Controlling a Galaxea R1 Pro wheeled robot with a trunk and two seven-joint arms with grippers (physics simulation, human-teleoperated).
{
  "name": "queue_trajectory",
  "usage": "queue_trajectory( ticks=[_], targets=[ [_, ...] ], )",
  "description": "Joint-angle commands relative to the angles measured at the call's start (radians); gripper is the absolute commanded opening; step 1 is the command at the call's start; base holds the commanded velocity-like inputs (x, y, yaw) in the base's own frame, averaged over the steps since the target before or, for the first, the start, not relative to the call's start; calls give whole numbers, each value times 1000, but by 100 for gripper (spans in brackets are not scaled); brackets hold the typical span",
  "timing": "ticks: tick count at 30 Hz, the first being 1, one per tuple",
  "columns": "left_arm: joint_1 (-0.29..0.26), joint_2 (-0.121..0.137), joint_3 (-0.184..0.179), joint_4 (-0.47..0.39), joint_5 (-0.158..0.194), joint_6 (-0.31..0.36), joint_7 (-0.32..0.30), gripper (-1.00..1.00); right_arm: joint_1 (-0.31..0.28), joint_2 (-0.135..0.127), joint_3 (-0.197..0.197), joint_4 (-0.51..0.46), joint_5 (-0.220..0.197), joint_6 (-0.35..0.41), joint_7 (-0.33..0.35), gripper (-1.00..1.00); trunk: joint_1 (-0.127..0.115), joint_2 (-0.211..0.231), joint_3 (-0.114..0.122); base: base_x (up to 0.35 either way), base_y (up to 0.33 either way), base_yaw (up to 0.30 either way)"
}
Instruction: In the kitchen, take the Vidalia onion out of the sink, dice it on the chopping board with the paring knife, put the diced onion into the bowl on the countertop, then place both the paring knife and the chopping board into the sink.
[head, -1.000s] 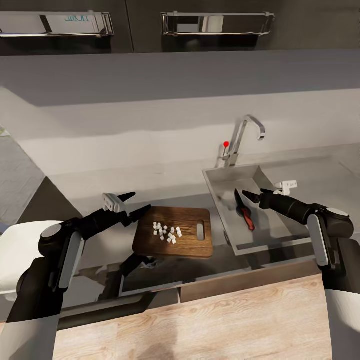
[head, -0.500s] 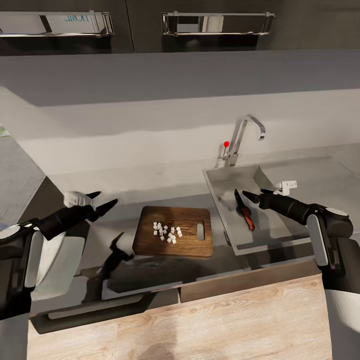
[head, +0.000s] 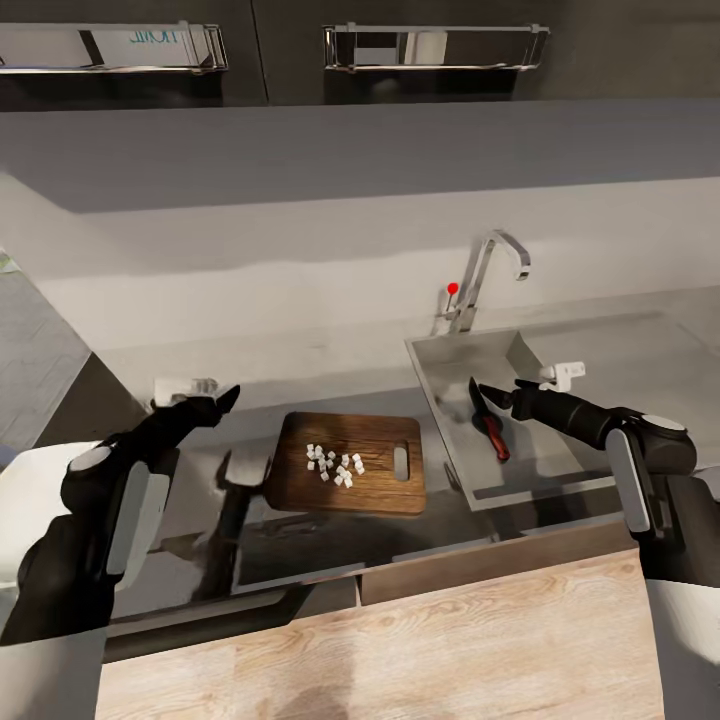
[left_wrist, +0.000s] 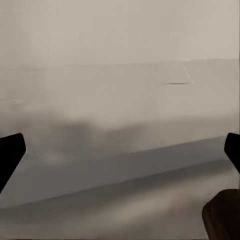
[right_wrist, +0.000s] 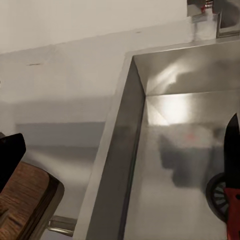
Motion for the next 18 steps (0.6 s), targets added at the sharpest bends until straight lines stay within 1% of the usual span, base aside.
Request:
queue_trajectory(
  ticks=[1, 3, 5, 8, 9, 12, 14, 18],
  targets=[
    [-3, -8, -13, -1, 8, 8, 22, 100, -1, 0, -1, 0, -4, 7, 1, 100, 1, -2, -2, 0, 0, 0],
    [-13, -39, -52, -1, 8, 9, 71, 100, -1, 0, -1, 0, -4, 7, -2, 100, 1, -2, -2, 0, 0, 0],
    [-19, -53, -67, -1, 9, 12, 86, 100, -1, 0, 0, 0, -4, 6, -3, 100, 1, -2, -2, 0, 0, 0],
    [-27, -80, -104, -1, 10, 13, 83, 100, -1, 1, -1, 0, -4, 6, -5, 100, 1, -2, -2, 0, 0, 0],
    [-28, -84, -113, -1, 10, 13, 82, 100, -1, 0, -1, 0, -4, 6, -5, 100, 1, -2, -2, 0, 0, 0],
    [-34, -105, -158, -1, 9, 9, 76, 100, -1, 0, -1, 0, -5, 6, -4, 100, 1, -2, -2, -7, 7, 0],
    [-35, -107, -161, -1, 9, 9, 76, 100, -1, 0, -1, 0, -5, 6, -4, 100, 1, -2, -2, -55, 94, 0],
    [-35, -108, -165, -1, 10, 8, 75, 100, -1, 0, -1, 0, -5, 6, -4, 100, 1, -2, -2, -50, 197, 0]
  ],
)
